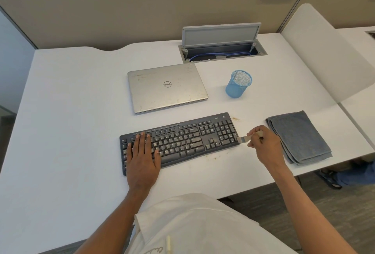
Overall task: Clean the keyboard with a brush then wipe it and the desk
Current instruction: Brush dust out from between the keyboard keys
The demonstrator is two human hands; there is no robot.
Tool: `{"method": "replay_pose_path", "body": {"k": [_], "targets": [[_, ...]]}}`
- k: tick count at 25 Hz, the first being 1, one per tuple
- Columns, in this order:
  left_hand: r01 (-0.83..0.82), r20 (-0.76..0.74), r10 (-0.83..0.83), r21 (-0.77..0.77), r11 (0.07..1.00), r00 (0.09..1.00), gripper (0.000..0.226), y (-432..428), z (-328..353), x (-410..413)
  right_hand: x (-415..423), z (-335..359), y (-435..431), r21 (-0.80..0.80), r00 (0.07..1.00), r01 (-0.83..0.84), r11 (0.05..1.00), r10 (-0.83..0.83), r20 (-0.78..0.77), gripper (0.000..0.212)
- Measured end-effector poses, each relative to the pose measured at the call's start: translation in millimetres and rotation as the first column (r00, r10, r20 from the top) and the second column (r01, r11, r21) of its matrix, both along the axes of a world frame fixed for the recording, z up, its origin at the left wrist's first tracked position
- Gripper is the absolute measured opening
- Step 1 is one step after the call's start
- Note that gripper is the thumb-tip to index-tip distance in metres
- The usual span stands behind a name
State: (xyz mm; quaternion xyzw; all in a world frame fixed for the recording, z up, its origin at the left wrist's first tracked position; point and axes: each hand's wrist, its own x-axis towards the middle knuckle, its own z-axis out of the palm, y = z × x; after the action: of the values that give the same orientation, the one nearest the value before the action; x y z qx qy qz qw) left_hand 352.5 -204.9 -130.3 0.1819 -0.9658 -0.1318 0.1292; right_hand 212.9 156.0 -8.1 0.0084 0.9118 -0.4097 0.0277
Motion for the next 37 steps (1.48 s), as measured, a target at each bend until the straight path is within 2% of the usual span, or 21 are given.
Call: {"method": "replay_pose_path", "body": {"k": [9,13,18,22,31,37], "targets": [[-0.002,0.007,0.002,0.010,1.000,1.000,0.062,0,-1,0,14,-2,0,-0.067,0.998,0.062,0.996,-0.060,0.036,0.021],[-0.001,0.017,0.001,0.000,1.000,1.000,0.062,-2,-4,0,18,0,-4,-0.082,0.998,0.069,0.994,-0.070,0.000,0.022],[-0.004,0.028,0.003,0.004,1.000,1.000,0.063,-1,-3,0,15,1,-4,-0.047,0.998,0.051,0.998,-0.049,0.033,0.021],[-0.002,0.049,0.002,-0.001,1.000,0.999,0.063,-2,-4,0,17,4,-8,-0.053,0.997,0.075,0.996,-0.076,-0.008,0.022],[0.003,0.037,-0.003,0.002,1.000,0.999,0.063,-2,-2,0,22,2,-12,-0.026,0.998,0.068,0.997,-0.068,0.000,0.023],[0.002,0.041,-0.002,0.002,1.000,0.999,0.063,-2,-2,0,41,4,-6,-0.099,0.997,0.080,0.992,-0.079,0.019,0.009]]}}
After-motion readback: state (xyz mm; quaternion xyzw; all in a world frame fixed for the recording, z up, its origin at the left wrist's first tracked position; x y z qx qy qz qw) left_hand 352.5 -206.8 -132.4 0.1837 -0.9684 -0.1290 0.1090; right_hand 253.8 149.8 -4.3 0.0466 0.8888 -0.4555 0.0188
